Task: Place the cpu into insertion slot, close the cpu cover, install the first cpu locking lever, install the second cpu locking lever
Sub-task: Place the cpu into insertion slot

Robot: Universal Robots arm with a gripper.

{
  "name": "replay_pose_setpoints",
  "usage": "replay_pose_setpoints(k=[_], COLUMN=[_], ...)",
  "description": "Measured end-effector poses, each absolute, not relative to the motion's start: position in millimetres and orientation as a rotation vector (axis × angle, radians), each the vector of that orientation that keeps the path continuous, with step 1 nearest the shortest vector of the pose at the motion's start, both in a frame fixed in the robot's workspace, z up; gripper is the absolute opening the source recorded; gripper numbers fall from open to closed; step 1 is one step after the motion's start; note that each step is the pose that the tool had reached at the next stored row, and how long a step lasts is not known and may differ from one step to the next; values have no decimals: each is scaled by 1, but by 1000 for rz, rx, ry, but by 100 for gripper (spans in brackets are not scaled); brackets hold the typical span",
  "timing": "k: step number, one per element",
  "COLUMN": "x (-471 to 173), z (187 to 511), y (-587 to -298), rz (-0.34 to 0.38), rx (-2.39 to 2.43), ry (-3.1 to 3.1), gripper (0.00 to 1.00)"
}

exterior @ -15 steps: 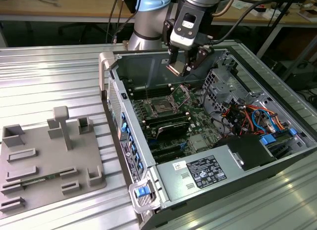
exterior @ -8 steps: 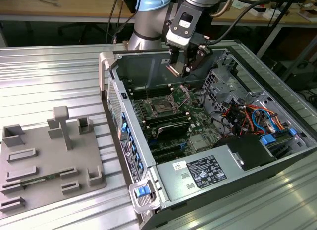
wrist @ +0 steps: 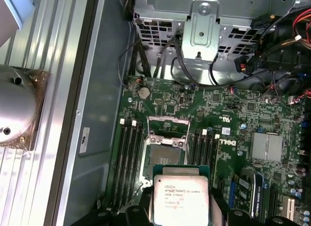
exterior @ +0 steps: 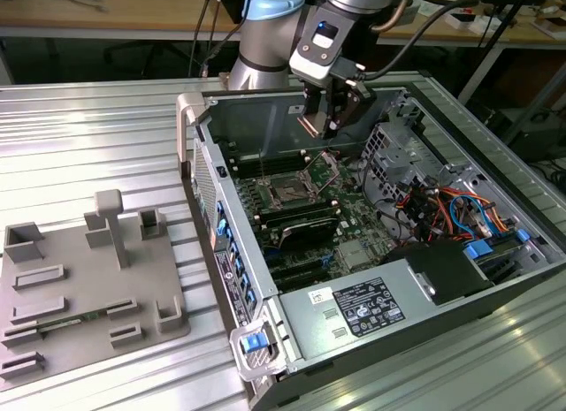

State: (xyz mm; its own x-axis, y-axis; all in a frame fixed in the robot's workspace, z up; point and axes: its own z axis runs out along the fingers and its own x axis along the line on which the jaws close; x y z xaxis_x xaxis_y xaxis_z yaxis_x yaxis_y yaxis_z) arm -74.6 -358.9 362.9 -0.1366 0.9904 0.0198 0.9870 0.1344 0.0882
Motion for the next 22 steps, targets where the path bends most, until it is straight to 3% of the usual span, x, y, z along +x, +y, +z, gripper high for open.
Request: replay_pose_setpoints(k=[22], x=[-77], z=[361], y=[-359], rz=[121], rx=[2115], ry=[2257], gripper=[55])
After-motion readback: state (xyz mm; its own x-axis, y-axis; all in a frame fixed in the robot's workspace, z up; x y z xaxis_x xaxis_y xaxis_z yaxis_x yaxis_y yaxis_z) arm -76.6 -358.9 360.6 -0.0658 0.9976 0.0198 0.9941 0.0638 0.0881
